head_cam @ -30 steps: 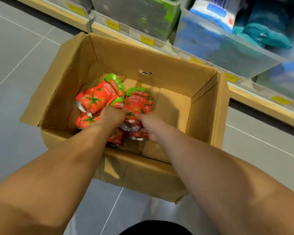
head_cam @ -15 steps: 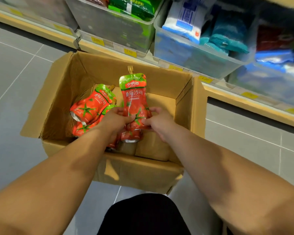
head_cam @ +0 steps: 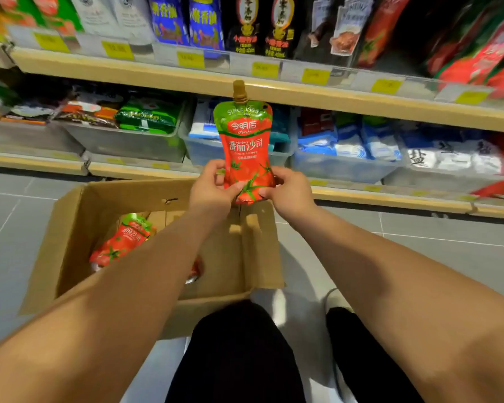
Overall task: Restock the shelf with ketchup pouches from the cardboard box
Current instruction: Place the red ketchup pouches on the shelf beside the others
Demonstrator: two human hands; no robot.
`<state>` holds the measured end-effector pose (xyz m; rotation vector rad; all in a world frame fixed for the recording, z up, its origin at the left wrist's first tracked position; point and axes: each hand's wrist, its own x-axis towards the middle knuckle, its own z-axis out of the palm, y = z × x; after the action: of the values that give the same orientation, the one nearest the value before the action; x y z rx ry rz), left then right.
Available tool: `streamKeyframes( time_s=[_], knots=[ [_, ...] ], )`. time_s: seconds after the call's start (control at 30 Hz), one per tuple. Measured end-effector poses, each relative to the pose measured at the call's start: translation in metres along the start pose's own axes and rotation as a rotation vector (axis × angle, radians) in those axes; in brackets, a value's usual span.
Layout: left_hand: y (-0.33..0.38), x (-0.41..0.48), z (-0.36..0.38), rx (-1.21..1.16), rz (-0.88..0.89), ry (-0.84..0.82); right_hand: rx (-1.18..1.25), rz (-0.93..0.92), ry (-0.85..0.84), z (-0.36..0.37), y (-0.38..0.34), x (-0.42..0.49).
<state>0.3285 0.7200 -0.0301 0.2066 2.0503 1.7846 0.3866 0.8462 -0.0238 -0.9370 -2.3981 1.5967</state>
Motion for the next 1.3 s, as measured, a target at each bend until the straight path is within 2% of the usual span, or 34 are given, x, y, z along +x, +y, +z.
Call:
streamKeyframes(
  time_s=[0.2,0.33,0.57,0.73,0.9,1.0,1.17,1.3],
  knots=[
    [0.062,0.012,0.065,0.168,0.224,-0.036,-0.055,-0.113,0.226,-0.083,-0.02,0.008],
    [0.097,0.025,0.116,0.275,0.367,0.012,-0.039,-0.152,0.373,-0.139,-0.029,0.024],
    [0.138,0.057,0.207,0.198,0.486,0.02,-0.058,-0.24,0.469,-0.225,-0.027,0.071],
    [0.16,0.087,0.259,0.238,0.51,0.042,0.005,-0.247,0.515,-0.269,-0.025,0.107],
    [0.173,0.117,0.294,0.336,0.502,0.152,-0.171,-0.241,0.502,-0.296,-0.021,0.149],
    [0.174,0.134,0.302,0.426,0.465,0.203,-0.248,-0.253,0.479,-0.297,-0.018,0.166],
    [0.172,0.155,0.31,0.54,0.423,0.27,-0.206,-0.169,0.527,-0.294,-0.016,0.188],
    [0.168,0.162,0.312,0.576,0.39,0.29,-0.309,-0.178,0.522,-0.292,-0.013,0.196]
  ],
)
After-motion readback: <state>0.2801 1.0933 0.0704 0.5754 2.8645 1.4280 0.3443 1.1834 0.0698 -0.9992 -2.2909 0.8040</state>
